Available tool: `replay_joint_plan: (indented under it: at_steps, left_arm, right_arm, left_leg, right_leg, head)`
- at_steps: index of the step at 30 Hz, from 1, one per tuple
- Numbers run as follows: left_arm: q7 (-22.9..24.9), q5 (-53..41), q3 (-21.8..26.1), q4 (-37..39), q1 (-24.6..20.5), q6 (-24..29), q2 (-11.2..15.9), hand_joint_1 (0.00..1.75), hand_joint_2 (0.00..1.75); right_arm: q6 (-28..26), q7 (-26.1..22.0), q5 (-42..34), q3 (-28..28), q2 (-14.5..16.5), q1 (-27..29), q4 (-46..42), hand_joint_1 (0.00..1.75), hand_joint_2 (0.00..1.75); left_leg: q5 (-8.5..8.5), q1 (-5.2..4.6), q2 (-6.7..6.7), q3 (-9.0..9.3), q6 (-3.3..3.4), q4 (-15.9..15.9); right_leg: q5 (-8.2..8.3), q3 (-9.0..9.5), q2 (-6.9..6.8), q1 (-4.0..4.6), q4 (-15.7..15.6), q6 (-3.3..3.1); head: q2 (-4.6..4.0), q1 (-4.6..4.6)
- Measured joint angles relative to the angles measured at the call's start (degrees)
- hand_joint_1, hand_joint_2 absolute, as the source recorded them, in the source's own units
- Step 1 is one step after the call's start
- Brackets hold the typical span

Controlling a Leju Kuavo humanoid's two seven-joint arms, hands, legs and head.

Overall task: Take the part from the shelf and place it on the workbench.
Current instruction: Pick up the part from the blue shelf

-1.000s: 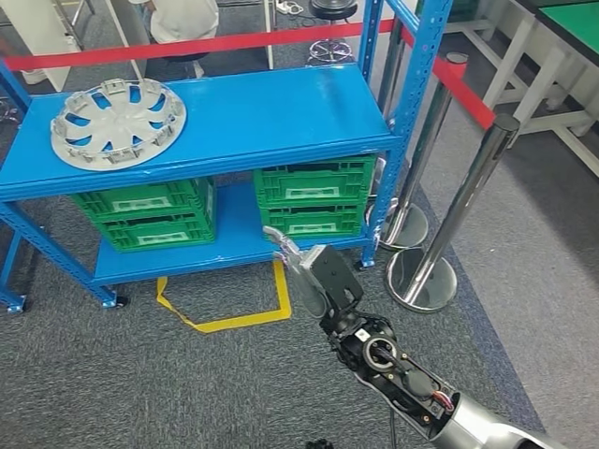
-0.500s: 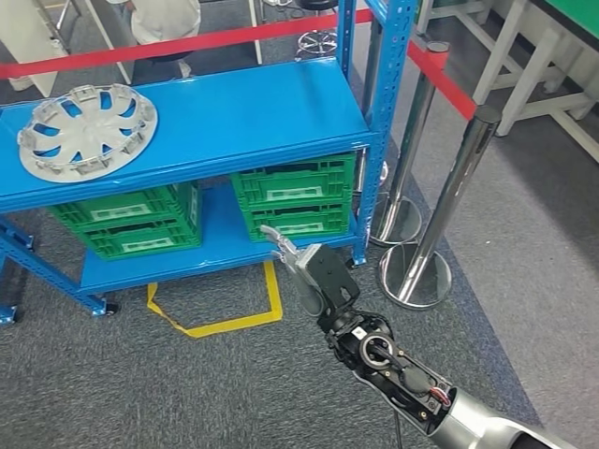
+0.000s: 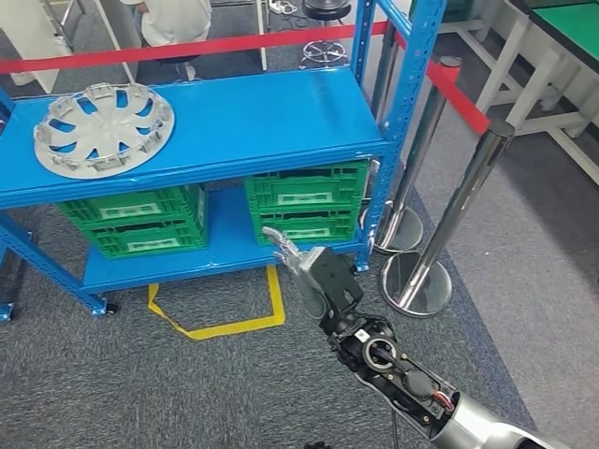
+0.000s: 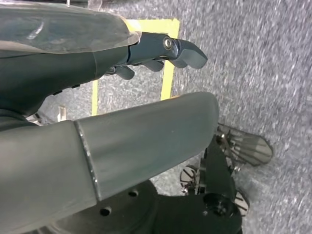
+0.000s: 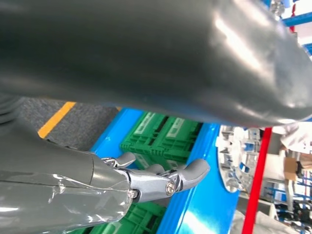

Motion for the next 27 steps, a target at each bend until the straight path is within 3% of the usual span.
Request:
replay_joint_plan:
  at_steps: [1, 2, 4, 5, 7, 10, 12, 14, 15, 16, 17, 20, 22, 25, 27]
  left_arm:
    - [0.0, 0.04, 0.0, 0.0, 0.04, 0.0, -0.03, 0.0, 0.0]
    - [0.0, 0.05, 0.0, 0.0, 0.08, -0.01, -0.08, 0.0, 0.0]
    - [0.0, 0.06, 0.0, 0.01, 0.11, -0.01, -0.16, 0.0, 0.0]
    - [0.0, 0.06, 0.0, 0.02, 0.07, -0.02, -0.17, 0.0, 0.0]
    - [0.0, 0.06, 0.0, 0.02, -0.05, -0.02, -0.16, 0.0, 0.0]
    - [0.0, 0.09, 0.0, 0.02, -0.1, -0.02, -0.12, 0.0, 0.0]
    - [0.0, 0.1, 0.0, 0.02, -0.15, -0.02, -0.14, 0.0, 0.0]
    - [0.0, 0.11, -0.01, 0.02, -0.14, -0.02, -0.17, 0.0, 0.0]
    - [0.0, 0.14, -0.02, 0.03, -0.08, -0.02, -0.18, 0.0, 0.0]
    - [0.0, 0.17, -0.02, 0.03, 0.0, -0.02, -0.18, 0.0, 0.0]
    - [0.0, 0.2, -0.02, 0.04, 0.07, -0.02, -0.16, 0.0, 0.0]
    - [-0.01, 0.21, -0.02, 0.04, 0.02, -0.02, -0.02, 0.0, 0.0]
    - [-0.02, 0.21, -0.02, 0.04, -0.13, -0.02, -0.02, 0.0, 0.0]
    - [-0.09, 0.18, -0.02, 0.04, -0.11, -0.01, -0.1, 0.0, 0.0]
    - [-0.18, 0.08, -0.02, 0.04, -0.07, 0.0, -0.1, 0.0, 0.0]
  right_arm:
    - [0.03, -0.02, 0.03, 0.01, -0.04, 0.07, 0.01, 0.0, 0.0]
    - [0.05, -0.04, 0.03, 0.01, -0.08, 0.1, 0.02, 0.0, 0.0]
    - [0.09, -0.08, 0.03, 0.01, -0.13, 0.06, 0.03, 0.0, 0.0]
    - [0.11, -0.11, 0.03, 0.01, -0.14, 0.01, 0.03, 0.0, 0.0]
    - [0.15, -0.13, 0.04, 0.02, -0.15, 0.0, 0.02, 0.0, 0.0]
    - [0.16, -0.15, 0.16, 0.01, -0.2, -0.04, -0.02, 0.0, 0.0]
    - [0.2, -0.19, 0.34, 0.01, -0.21, -0.19, -0.04, 0.0, 0.0]
    - [0.28, -0.16, 0.51, 0.04, -0.21, -0.2, -0.02, 0.0, 0.0]
    - [0.34, -0.12, 0.6, 0.06, -0.21, -0.15, -0.01, 0.0, 0.0]
    - [0.41, -0.07, 0.69, 0.08, -0.21, -0.12, 0.0, 0.0, 0.0]
    - [0.47, -0.03, 0.77, 0.1, -0.21, -0.12, 0.0, 0.0, 0.0]
    - [0.59, 0.05, 0.93, 0.11, -0.21, -0.21, 0.0, 0.0, 0.0]
    - [0.67, 0.07, 1.02, 0.11, -0.21, -0.29, 0.0, 0.0, 0.0]
    - [0.77, 0.11, 1.14, 0.11, -0.21, -0.32, -0.01, 0.0, 0.0]
    - [0.78, 0.15, 1.27, 0.08, -0.23, -0.37, -0.01, 0.0, 0.0]
  left_leg:
    - [-0.14, 0.01, -0.03, 0.17, -0.04, 0.02]
    - [-0.33, 0.03, -0.06, 0.45, -0.14, 0.04]
    - [-0.84, -0.03, -0.13, 1.12, -0.51, 0.12]
    - [-1.06, -0.13, -0.17, 1.23, -0.77, 0.27]
    - [-1.15, -0.34, -0.2, 1.06, -1.35, 0.41]
    - [-1.72, -0.26, -0.19, 0.82, -2.19, 1.03]
    - [-4.14, -0.11, -0.3, -1.56, -2.76, 5.83]
    - [-7.06, 0.0, -0.35, -6.24, -3.11, 13.92]
    - [-7.55, 0.03, -0.35, -8.12, -3.18, 16.76]
    - [-6.95, 0.04, -0.35, -9.06, -3.18, 17.59]
    - [-5.24, 0.04, -0.35, -8.76, -3.09, 15.98]
    - [0.85, -0.09, -0.36, -3.88, -2.47, 4.15]
    - [1.51, -0.35, -0.4, -2.41, -1.93, 0.84]
    - [1.38, -0.29, -0.38, -1.93, -0.98, 0.4]
    - [1.33, -0.03, -0.31, -1.38, -0.31, 0.02]
  right_leg:
    - [0.73, -0.28, -0.02, -0.04, 0.25, 0.11]
    - [2.52, 0.6, -0.06, -0.08, -1.85, 0.15]
    - [6.77, 4.3, -0.18, -0.13, -9.73, 0.02]
    - [7.76, 6.09, -0.2, -0.11, -13.17, -0.24]
    - [7.73, 7.58, -0.13, 0.08, -16.0, -0.94]
    - [7.73, 8.12, 0.01, -0.05, -16.8, -1.93]
    - [7.79, 8.57, -0.06, -0.31, -17.27, -2.42]
    - [7.66, 8.62, -0.16, -0.27, -17.33, -2.74]
    - [7.57, 8.66, -0.16, -0.26, -17.33, -2.84]
    - [7.48, 8.74, -0.1, -0.25, -17.33, -2.9]
    - [7.38, 8.89, 0.0, -0.26, -17.33, -2.89]
    - [6.93, 9.39, 0.26, -0.13, -17.31, -2.46]
    - [6.59, 9.52, 0.33, 0.04, -17.39, -1.95]
    - [5.91, 9.51, 0.24, -0.02, -17.1, -1.0]
    - [3.57, 7.76, 0.09, -0.09, -13.03, -0.49]
  head:
    - [0.0, 0.21]
    - [0.0, 0.47]
    - [0.0, 1.02]
    - [0.0, 1.21]
    - [0.0, 1.14]
    - [0.0, 0.79]
    - [0.0, 0.14]
    - [0.0, -0.58]
    - [0.0, -0.77]
    - [0.0, -0.91]
    - [0.0, -1.09]
    - [0.0, -1.6]
    - [0.0, -1.6]
    - [0.0, -1.36]
    - [0.0, -0.89]
